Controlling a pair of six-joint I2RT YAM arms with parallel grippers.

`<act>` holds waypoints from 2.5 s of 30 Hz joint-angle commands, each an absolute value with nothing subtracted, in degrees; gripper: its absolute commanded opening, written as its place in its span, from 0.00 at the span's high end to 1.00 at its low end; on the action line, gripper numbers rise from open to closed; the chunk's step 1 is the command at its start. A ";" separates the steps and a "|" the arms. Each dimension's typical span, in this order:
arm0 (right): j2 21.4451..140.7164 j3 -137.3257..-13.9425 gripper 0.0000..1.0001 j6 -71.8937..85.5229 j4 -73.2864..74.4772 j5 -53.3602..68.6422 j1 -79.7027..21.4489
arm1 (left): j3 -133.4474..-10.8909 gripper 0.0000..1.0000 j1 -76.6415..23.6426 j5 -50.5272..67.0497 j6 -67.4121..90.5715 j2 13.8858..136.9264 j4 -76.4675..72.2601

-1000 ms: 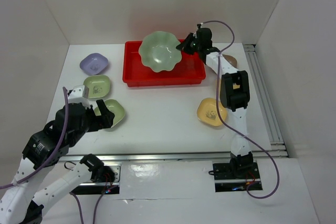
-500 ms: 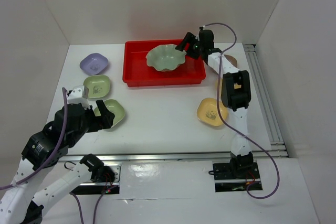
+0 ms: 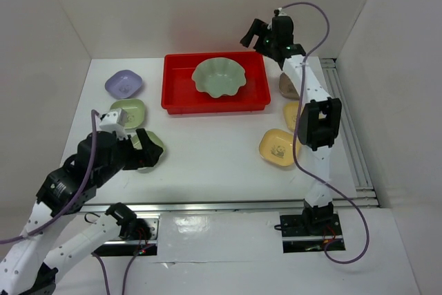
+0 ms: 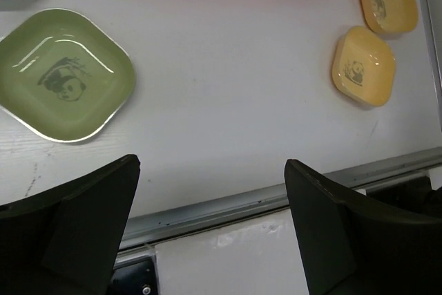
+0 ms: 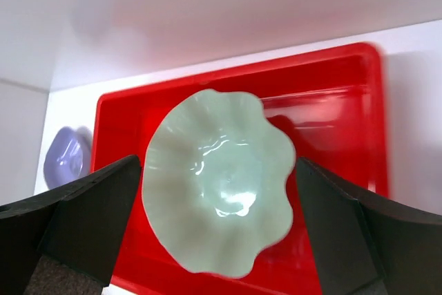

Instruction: Place the plates into the plastic bin on the countertop

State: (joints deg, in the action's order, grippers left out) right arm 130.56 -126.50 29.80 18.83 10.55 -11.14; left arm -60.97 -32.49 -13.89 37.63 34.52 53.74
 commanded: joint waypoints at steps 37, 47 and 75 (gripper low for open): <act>40.08 -85.17 0.00 19.69 42.63 -13.63 -17.58 | -90.25 0.05 -52.21 -4.83 26.46 125.23 -1.50; 38.94 -85.17 0.00 18.54 41.49 -10.20 -15.21 | -85.96 0.84 -52.73 -11.07 28.83 124.73 0.96; 37.27 -80.07 0.00 20.30 34.54 -4.93 -14.15 | -115.83 1.00 -26.99 -15.21 37.99 116.27 31.30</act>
State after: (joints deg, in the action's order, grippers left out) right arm 37.65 -80.84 20.51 38.76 -7.46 -14.59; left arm -111.94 -28.21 -19.42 40.75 112.62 35.22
